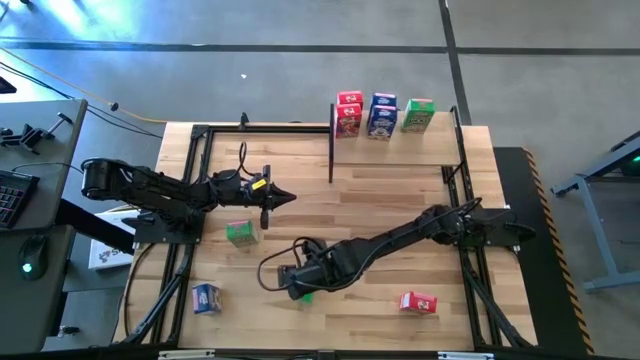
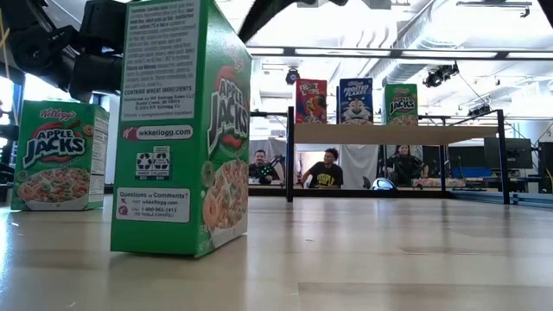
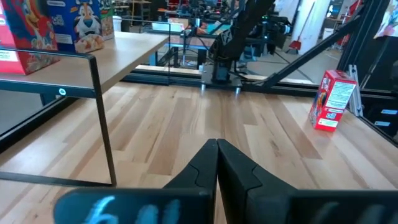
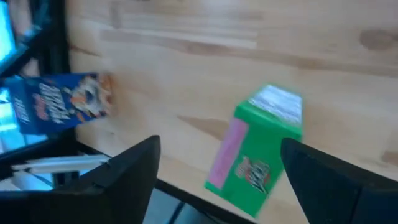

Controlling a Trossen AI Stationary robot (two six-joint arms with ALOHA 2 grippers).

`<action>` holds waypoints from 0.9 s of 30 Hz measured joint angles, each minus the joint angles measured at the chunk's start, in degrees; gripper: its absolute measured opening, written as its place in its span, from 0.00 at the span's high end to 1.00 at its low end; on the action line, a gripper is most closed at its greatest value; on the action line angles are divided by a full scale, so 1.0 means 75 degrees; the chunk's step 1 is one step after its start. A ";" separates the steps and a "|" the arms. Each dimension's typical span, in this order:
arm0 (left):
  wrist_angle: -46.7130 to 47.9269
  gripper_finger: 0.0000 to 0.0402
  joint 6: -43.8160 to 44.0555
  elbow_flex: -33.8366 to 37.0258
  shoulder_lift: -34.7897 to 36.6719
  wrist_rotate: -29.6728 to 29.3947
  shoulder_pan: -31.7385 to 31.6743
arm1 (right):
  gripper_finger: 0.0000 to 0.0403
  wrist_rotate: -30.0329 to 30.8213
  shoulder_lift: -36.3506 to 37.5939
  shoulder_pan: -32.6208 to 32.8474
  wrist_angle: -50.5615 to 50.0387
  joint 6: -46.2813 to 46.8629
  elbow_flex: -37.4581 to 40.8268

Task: Stack cereal on shelf
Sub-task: Put the bottom green cereal box on the shelf and aligned with the other green cereal box

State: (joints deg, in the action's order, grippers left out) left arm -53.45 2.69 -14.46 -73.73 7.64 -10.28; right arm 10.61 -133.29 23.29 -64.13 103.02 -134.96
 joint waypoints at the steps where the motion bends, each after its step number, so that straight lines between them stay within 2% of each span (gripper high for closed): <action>1: 0.0003 1.00 -0.0025 0.0000 0.0000 0.0003 0.0000 | 0.21 -0.0081 0.0000 0.0002 -0.0012 0.0003 0.0000; 6: 0.0000 1.00 -0.0048 0.0000 0.0000 0.0085 0.0000 | 0.21 -0.0655 0.0000 0.0046 -0.0550 0.0349 0.0000; 10: 0.0003 1.00 -0.0048 0.0000 0.0000 0.0086 0.0000 | 0.21 -0.0646 0.0003 0.0114 -0.0858 0.0753 0.0000; 16: 0.0003 1.00 -0.0048 0.0000 0.0000 0.0085 0.0000 | 0.21 -0.0587 -0.0199 0.0120 -0.0035 0.0812 0.0000; 27: 0.0000 1.00 -0.0048 0.0000 -0.0002 0.0085 0.0000 | 0.21 -0.0346 -0.0455 0.0093 -0.0074 0.0855 0.0003</action>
State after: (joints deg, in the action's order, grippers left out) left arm -53.45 2.33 -14.46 -73.75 8.27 -10.28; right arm 8.01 -136.70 23.99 -64.68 109.43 -134.93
